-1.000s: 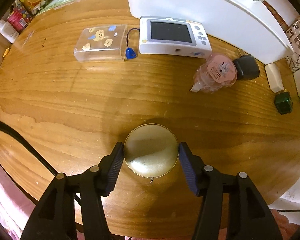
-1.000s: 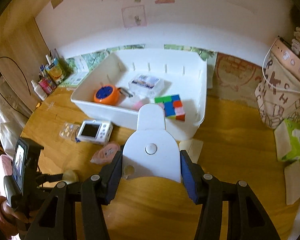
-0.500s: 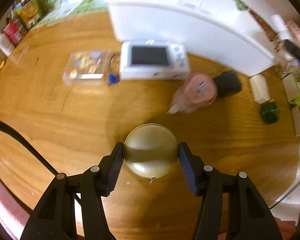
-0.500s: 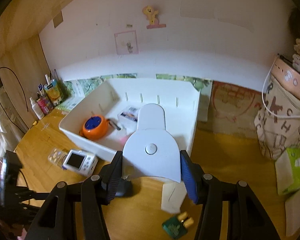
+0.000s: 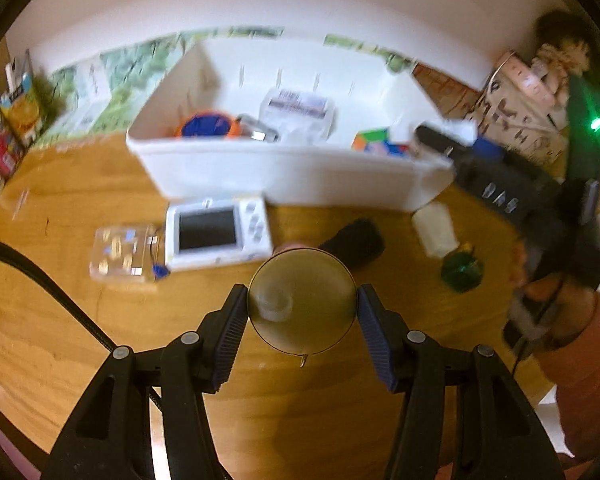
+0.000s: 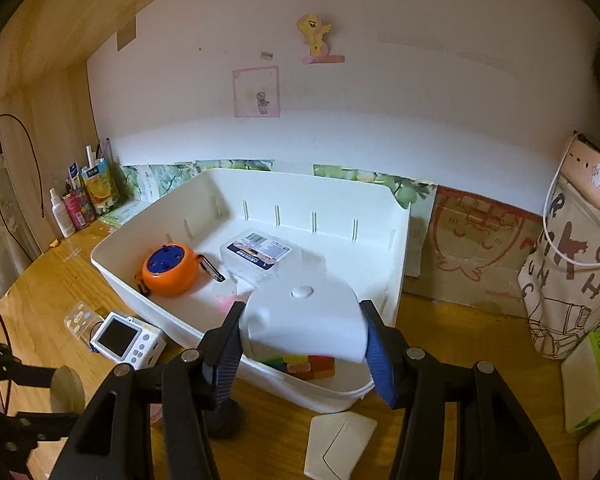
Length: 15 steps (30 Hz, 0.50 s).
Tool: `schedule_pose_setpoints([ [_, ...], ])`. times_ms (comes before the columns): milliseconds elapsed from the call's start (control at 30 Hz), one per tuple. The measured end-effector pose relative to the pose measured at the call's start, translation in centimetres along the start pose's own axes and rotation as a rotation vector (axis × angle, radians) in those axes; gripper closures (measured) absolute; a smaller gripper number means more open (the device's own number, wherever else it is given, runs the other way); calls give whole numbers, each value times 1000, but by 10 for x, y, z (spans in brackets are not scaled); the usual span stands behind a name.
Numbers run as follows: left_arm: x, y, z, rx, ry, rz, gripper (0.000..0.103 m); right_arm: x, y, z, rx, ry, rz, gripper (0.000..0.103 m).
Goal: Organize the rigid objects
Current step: 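Lower the white plastic piece into the bin with right tool while left tool carries the compact, then lower the beige compact into the bin and open the left tool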
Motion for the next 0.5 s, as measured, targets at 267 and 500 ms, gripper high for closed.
schedule_pose_setpoints([
  [267, 29, -4, 15, -18, -94, -4, 44, -1, -7, 2, 28, -15, -42, 31],
  [500, 58, -6, 11, -18, -141, -3, 44, -1, -13, 10, 34, -21, -49, 24],
])
Point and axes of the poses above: each gripper's, at about its wrist camera, not at the fingertips, and z roughly against the way its jaws point, y to its left, x to its top, the point moved 3 cm from there along -z, roughly the way its jaws point, and after that the axes turned 11 degrees about y, right-handed, at the moved point
